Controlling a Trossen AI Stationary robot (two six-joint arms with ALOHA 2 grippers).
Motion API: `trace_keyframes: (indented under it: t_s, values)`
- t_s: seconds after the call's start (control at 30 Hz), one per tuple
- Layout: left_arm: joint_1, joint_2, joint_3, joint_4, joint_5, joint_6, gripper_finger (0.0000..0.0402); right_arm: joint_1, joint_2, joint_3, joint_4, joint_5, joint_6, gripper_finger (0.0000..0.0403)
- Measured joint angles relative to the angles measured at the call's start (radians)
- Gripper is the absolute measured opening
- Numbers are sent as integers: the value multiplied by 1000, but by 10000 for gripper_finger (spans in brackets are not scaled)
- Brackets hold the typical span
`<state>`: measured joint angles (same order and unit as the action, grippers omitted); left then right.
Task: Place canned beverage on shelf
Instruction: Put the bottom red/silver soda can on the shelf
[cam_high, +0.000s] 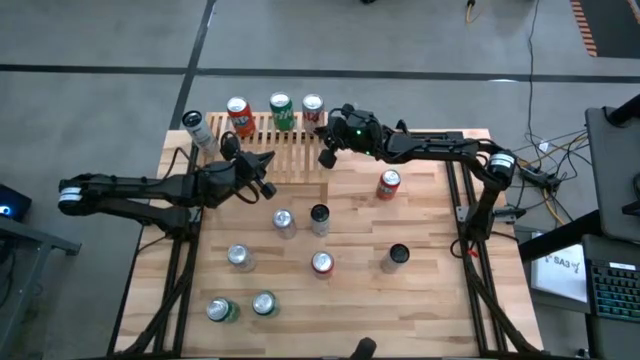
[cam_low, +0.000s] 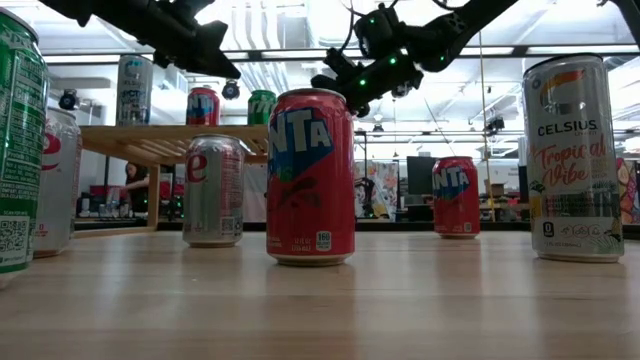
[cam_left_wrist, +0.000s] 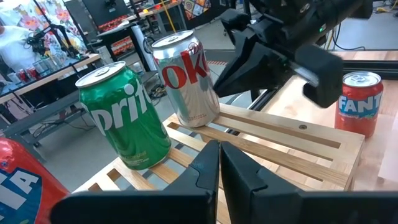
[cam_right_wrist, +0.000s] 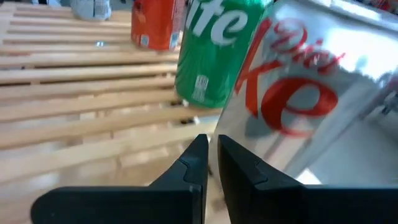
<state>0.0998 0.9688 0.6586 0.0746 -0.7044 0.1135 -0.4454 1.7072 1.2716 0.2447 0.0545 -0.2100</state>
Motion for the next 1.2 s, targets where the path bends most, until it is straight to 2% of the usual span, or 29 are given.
trace_keyframes:
  t_s: [0.2,0.4,1.2]
  values:
    - [0,0,0,-2,0,7,0,-1,-31,0,-100,5,27,27]
    - [0,0,0,-2,0,8,0,-17,-27,0,-89,52,0,27]
    - [0,0,0,1,0,8,0,-53,-24,0,-42,24,-11,27]
